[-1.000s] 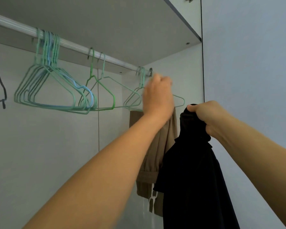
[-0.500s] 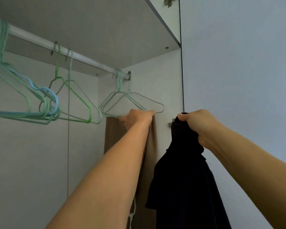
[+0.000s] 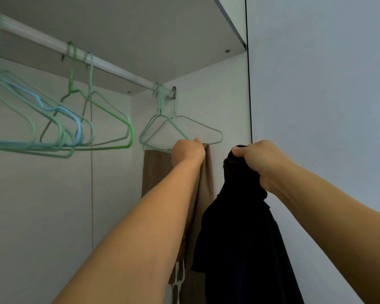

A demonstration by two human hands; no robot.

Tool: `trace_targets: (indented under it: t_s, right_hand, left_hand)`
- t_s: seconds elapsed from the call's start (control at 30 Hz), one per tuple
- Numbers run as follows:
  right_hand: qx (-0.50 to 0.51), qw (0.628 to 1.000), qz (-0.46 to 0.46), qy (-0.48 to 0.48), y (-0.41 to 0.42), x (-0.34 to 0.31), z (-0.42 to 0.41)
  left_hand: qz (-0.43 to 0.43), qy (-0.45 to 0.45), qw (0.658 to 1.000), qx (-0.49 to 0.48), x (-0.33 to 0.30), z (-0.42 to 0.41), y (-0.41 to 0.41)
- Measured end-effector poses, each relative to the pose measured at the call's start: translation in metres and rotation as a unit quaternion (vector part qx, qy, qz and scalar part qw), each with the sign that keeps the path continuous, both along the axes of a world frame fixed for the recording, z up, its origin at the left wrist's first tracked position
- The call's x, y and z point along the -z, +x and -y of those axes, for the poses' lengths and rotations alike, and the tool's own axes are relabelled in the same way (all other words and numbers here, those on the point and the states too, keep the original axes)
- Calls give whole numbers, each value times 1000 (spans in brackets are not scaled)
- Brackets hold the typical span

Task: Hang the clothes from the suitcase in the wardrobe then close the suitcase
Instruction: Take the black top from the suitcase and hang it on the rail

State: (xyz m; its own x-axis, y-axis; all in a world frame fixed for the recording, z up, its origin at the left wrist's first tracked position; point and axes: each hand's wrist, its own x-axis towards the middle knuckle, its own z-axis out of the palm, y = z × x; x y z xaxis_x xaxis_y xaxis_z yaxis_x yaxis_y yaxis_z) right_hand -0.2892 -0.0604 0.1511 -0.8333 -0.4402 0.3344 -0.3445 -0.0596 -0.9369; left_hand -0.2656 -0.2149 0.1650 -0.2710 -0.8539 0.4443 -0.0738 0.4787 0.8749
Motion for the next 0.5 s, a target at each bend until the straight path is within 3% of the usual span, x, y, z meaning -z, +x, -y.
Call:
trace_targets:
  t_s: [0.3,0.5]
  right_hand:
    - [-42,999,9,-11,19,4,-7]
    - [-50,999,-3,-9,30,-3,-21]
  left_hand:
    - [-42,-8,999,15,-7,-5,45]
    - [11,-24,999,28,-8,-21,58]
